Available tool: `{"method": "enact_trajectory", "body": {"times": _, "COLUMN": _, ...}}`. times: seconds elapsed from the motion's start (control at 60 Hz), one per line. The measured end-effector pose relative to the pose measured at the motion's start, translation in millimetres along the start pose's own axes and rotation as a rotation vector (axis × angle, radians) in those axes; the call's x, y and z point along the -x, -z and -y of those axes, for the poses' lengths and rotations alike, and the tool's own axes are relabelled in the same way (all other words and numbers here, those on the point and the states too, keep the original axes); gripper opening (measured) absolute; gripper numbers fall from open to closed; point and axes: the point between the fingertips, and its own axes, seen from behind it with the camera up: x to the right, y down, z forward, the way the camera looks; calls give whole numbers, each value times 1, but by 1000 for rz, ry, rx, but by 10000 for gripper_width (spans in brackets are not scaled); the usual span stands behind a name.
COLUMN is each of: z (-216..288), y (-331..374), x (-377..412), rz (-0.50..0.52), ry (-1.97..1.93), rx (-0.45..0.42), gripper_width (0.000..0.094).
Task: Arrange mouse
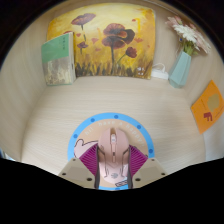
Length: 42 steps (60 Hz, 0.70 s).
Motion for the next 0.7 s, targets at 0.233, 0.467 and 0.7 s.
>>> {"method": "enact_trajectory", "body": {"times": 0.233, "z": 2, "y": -2, "x": 1, "rz": 21, "ry": -34, "rx": -29, "gripper_width": 509}}
{"method": "enact_trajectory", "body": {"times": 0.467, "z": 22, "y": 35, "x": 12, "rz": 32, "ry": 5, "rx": -12, "gripper_width": 730}}
{"method": "enact_trajectory", "body": {"times": 0.7, "z": 76, "y": 138, "x": 30, "rz": 28, "ry": -10, "rx": -165, "gripper_width": 726}}
